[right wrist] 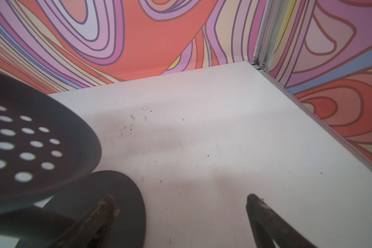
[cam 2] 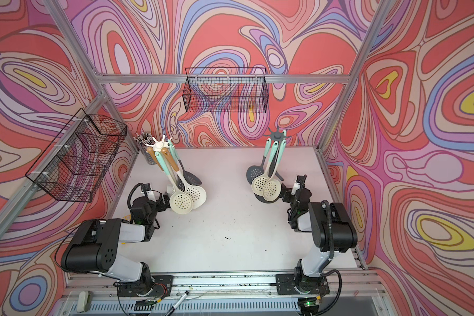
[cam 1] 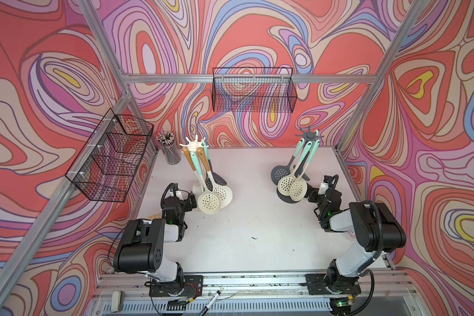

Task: Hang the skimmer on the kitchen utensil rack
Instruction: Reset both arms

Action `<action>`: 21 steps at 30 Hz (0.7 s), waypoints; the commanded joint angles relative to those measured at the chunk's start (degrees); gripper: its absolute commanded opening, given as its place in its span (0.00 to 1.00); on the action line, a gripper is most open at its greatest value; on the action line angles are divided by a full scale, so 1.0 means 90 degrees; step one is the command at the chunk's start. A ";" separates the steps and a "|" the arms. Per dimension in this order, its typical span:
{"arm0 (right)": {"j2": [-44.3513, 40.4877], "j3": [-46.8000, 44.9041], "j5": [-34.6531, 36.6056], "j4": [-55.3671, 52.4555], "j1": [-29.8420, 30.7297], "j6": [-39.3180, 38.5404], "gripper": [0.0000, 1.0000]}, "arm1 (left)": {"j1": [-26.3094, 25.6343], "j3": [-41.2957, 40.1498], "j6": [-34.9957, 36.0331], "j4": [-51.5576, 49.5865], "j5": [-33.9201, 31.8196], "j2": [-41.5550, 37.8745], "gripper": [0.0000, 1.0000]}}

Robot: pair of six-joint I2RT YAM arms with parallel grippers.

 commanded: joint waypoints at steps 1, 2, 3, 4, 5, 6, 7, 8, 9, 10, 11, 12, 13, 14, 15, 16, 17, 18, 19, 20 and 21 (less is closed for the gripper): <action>0.0046 0.0182 0.0252 -0.0156 0.0135 -0.0191 0.98 | -0.0046 0.0340 0.0217 -0.0260 0.0431 0.0035 1.00; 0.0042 0.0184 0.0248 -0.0176 0.0138 -0.0190 0.98 | -0.0049 0.0333 0.0211 -0.0221 0.0440 0.0038 1.00; 0.0073 0.0161 0.0272 -0.0051 0.0130 -0.0201 0.98 | -0.0048 0.0286 0.0228 -0.0077 0.0489 0.0076 1.00; 0.0048 0.0155 0.0297 -0.0093 0.0157 -0.0214 0.98 | -0.0051 0.0312 0.0237 -0.0139 0.0536 0.0087 1.00; 0.0037 0.0171 0.0363 -0.0146 0.0189 -0.0243 0.99 | -0.0056 0.0387 0.0271 -0.0318 0.0550 0.0066 1.00; 0.0067 0.0182 0.0473 -0.0122 0.0261 -0.0289 0.98 | -0.0063 0.0395 0.0291 -0.0329 0.0570 0.0060 1.00; 0.0078 0.0233 0.0400 -0.0184 0.0266 -0.0321 0.99 | -0.0067 0.0370 0.0291 -0.0236 0.0581 0.0080 1.00; 0.0067 0.0217 0.0377 -0.0212 0.0266 -0.0309 0.98 | -0.0067 0.0368 0.0296 -0.0230 0.0579 0.0087 1.00; 0.0085 0.0228 0.0405 -0.0170 0.0266 -0.0312 0.99 | -0.0068 0.0384 0.0288 -0.0296 0.0588 0.0068 1.00; 0.0076 0.0223 0.0385 -0.0193 0.0266 -0.0317 0.98 | -0.0068 0.0389 0.0294 -0.0281 0.0586 0.0070 1.00; 0.0081 0.0223 0.0399 -0.0186 0.0266 -0.0318 0.98 | -0.0068 0.0373 0.0295 -0.0246 0.0586 0.0084 1.00; 0.0078 0.0222 0.0393 -0.0179 0.0266 -0.0318 0.98 | -0.0073 0.0380 0.0291 -0.0274 0.0586 0.0075 1.00; 0.0076 0.0223 0.0393 -0.0193 0.0266 -0.0316 0.98 | -0.0070 0.0389 0.0289 -0.0284 0.0588 0.0075 1.00; 0.0085 0.0223 0.0393 -0.0172 0.0266 -0.0318 0.99 | -0.0069 0.0379 0.0294 -0.0263 0.0584 0.0077 1.00; 0.0083 0.0224 0.0392 -0.0196 0.0266 -0.0313 0.99 | -0.0068 0.0387 0.0292 -0.0270 0.0589 0.0085 1.00; 0.0086 0.0223 0.0398 -0.0188 0.0266 -0.0318 0.98 | -0.0066 0.0383 0.0293 -0.0281 0.0589 0.0088 1.00; 0.0086 0.0223 0.0398 -0.0188 0.0266 -0.0314 0.98 | -0.0068 0.0398 0.0290 -0.0288 0.0583 0.0086 1.00; 0.0086 0.0223 0.0398 -0.0185 0.0266 -0.0317 0.98 | -0.0068 0.0398 0.0296 -0.0296 0.0580 0.0089 1.00; 0.0080 0.0223 0.0397 -0.0188 0.0266 -0.0316 0.98 | -0.0068 0.0398 0.0291 -0.0302 0.0575 0.0083 1.00; 0.0085 0.0223 0.0403 -0.0188 0.0266 -0.0317 0.98 | -0.0068 0.0385 0.0293 -0.0294 0.0588 0.0073 1.00; 0.0086 0.0223 0.0396 -0.0196 0.0266 -0.0315 0.99 | -0.0068 0.0381 0.0293 -0.0273 0.0597 0.0081 1.00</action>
